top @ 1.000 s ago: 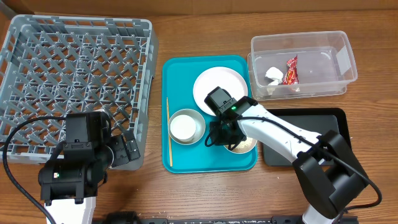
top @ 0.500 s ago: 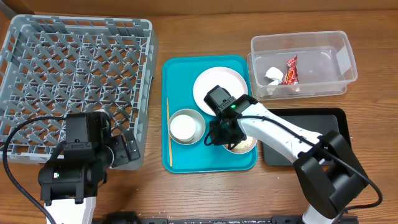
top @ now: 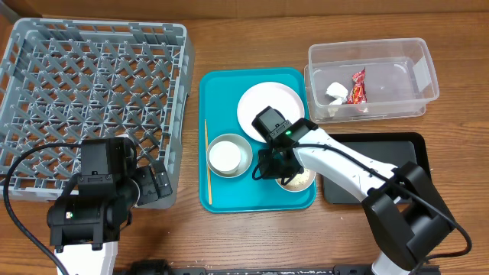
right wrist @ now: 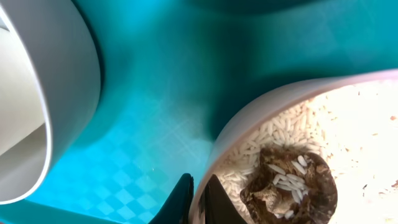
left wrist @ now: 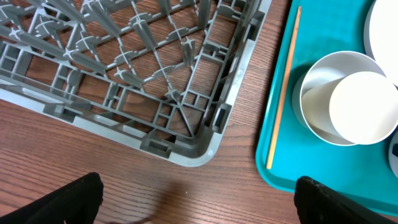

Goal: Sort waste into correct bins and load items into the dishwasher
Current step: 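Lower the right gripper to grasp the rim of the rice bowl, then lift the rice bowl and move it over the black tray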

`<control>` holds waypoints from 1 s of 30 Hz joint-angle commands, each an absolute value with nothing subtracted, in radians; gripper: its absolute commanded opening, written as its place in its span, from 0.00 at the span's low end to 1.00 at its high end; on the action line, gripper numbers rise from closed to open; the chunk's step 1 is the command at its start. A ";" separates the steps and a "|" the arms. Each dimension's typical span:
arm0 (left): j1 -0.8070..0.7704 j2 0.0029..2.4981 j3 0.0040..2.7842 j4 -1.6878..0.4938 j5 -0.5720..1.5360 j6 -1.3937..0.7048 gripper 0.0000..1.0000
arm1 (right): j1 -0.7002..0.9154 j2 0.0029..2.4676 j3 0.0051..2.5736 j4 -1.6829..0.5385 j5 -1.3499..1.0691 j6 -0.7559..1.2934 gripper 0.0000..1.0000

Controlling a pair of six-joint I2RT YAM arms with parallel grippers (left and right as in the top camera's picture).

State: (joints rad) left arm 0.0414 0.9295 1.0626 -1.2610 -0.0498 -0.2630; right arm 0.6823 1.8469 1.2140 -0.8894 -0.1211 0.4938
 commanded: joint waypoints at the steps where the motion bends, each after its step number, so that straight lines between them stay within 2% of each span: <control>1: 0.046 0.921 1.082 -1.261 -0.052 -0.258 1.00 | 0.686 1.863 1.277 -0.925 -0.142 0.494 0.04; 8: 0.046 0.921 1.082 -1.260 -0.052 -0.258 1.00 | 0.682 1.820 1.497 -1.112 -0.026 0.500 0.04; 14: 0.046 0.921 1.082 -1.260 -0.053 -0.258 1.00 | 0.599 1.742 1.543 -1.134 -0.028 0.557 0.04; 19: 0.046 0.921 1.082 -1.260 -0.056 -0.258 1.00 | 0.464 1.721 1.542 -1.166 -0.147 0.545 0.04; 30: 0.046 0.921 1.082 -1.260 -0.056 -0.258 1.00 | 0.172 1.721 1.364 -1.097 -0.562 0.321 0.04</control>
